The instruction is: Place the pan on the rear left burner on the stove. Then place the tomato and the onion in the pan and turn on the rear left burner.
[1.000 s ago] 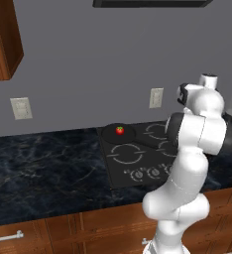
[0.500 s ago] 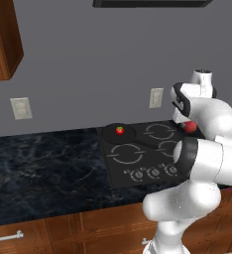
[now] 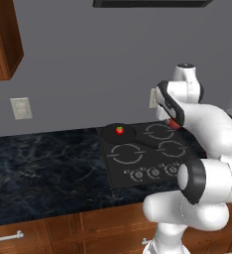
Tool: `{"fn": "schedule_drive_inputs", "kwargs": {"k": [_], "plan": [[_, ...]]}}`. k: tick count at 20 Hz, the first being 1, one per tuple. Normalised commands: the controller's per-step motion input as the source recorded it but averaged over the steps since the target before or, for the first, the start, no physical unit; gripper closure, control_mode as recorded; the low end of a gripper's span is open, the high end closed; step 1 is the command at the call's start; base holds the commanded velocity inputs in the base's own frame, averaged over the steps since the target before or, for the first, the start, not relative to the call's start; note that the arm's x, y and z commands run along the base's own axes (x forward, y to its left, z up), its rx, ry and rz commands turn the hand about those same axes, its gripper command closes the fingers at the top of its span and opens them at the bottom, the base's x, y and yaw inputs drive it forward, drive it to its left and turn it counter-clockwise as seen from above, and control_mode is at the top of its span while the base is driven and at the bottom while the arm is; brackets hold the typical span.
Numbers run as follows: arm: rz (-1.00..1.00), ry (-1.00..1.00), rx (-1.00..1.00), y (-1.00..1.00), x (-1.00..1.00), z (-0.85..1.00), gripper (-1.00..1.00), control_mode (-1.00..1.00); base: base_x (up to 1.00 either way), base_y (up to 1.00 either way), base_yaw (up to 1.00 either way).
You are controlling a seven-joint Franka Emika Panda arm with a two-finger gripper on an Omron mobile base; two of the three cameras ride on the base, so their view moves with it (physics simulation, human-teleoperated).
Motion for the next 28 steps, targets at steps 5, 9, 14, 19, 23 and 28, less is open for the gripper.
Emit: {"fn": "schedule_drive_inputs", "kwargs": {"k": [5, 9, 14, 19, 23, 28], "plan": [[-0.01, -0.04, 0.0, 0.77, 0.0, 0.15, 1.0, -1.0, 0.0, 0.0, 0.0], [-0.02, -0.06, 0.0, 0.85, 0.0, 0.01, 1.0, -1.0, 0.0, 0.0, 0.0], [-0.03, -0.11, 0.0, 0.88, 0.0, 0.0, 1.0, -1.0, 0.0, 0.0, 0.0], [-0.06, -0.15, 0.01, 0.66, 0.05, 0.0, 1.0, -1.0, 0.0, 0.0, 0.0], [-0.08, -0.05, 0.08, 0.11, 0.03, 0.0, 1.0, -1.0, 0.0, 0.0, 0.0], [-0.07, 0.0, 0.11, -0.07, 0.08, 0.0, 1.0, -1.0, 0.0, 0.0, 0.0]]}}
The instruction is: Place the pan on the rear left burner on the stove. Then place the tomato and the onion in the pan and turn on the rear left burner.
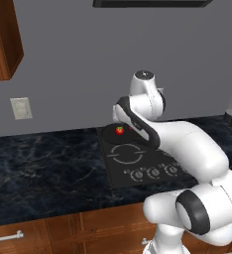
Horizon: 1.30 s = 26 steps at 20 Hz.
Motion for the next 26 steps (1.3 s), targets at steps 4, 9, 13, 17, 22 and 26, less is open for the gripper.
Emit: {"fn": "schedule_drive_inputs", "kwargs": {"k": [4, 9, 13, 17, 22, 26], "plan": [[-0.02, 0.02, 0.04, -0.2, 0.18, -0.07, 1.0, -1.0, 0.0, 0.0, 0.0], [0.0, 0.02, 0.0, -0.12, 0.46, -0.44, 1.0, -1.0, 0.0, 0.0, 0.0], [0.0, 0.0, 0.0, -0.01, 0.56, -0.47, 1.0, -1.0, 0.0, 0.0, 0.0], [0.0, 0.0, 0.0, 0.0, 0.49, -0.4, 1.0, -1.0, 0.0, 0.0, 0.0], [0.0, 0.01, 0.0, 0.0, 0.39, -0.16, 1.0, -1.0, 0.0, 0.0, 0.0], [0.0, 0.05, 0.0, 0.07, 0.33, -0.02, 1.0, -1.0, 0.0, 0.0, 0.0]]}}
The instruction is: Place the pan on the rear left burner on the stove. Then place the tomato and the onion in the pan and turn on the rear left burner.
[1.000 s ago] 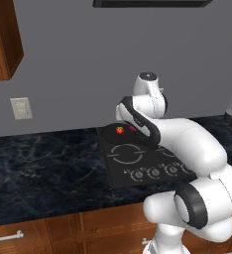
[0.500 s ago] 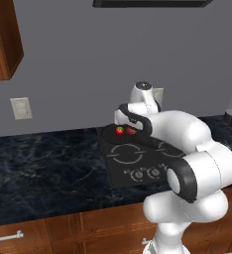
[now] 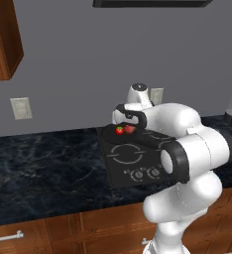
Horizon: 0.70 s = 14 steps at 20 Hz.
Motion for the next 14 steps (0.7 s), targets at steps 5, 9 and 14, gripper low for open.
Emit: {"fn": "schedule_drive_inputs", "kwargs": {"k": [5, 9, 14], "plan": [[0.0, 0.07, 0.0, 0.4, 0.39, 0.0, 1.0, -1.0, 0.0, 0.0, 0.0], [0.0, 0.03, 0.0, 0.32, 0.47, 0.0, 1.0, -1.0, 0.0, 0.0, 0.0], [0.0, 0.0, -0.01, 0.01, 0.43, -0.1, 1.0, -1.0, 0.0, 0.0, 0.0]]}}
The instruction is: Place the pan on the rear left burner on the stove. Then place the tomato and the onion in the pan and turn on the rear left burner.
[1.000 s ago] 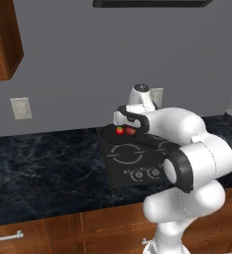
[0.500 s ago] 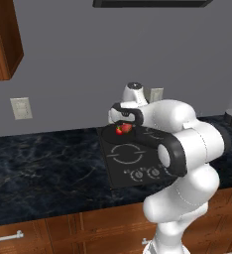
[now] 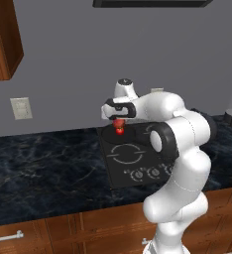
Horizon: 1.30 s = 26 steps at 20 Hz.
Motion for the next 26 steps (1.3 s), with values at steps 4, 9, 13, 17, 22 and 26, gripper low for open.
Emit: {"fn": "schedule_drive_inputs", "kwargs": {"k": [4, 9, 13, 17, 22, 26], "plan": [[0.0, 0.0, 0.0, 0.0, 0.28, -0.15, 1.0, -1.0, 0.0, 0.0, 0.0], [0.0, -0.01, 0.0, 0.0, 0.22, -0.39, 1.0, -1.0, 0.0, 0.0, 0.0], [0.0, -0.05, 0.0, 0.0, 0.14, -0.47, 1.0, -1.0, 0.0, 0.0, 0.0], [0.0, -0.09, 0.0, 0.0, 0.09, -0.43, 1.0, -1.0, 0.0, 0.0, 0.0], [0.0, -0.07, 0.0, 0.0, 0.01, -0.33, 1.0, -1.0, 0.0, 0.0, 0.0], [0.0, -0.03, 0.0, 0.0, 0.0, -0.27, 1.0, -1.0, 0.0, 0.0, 0.0]]}}
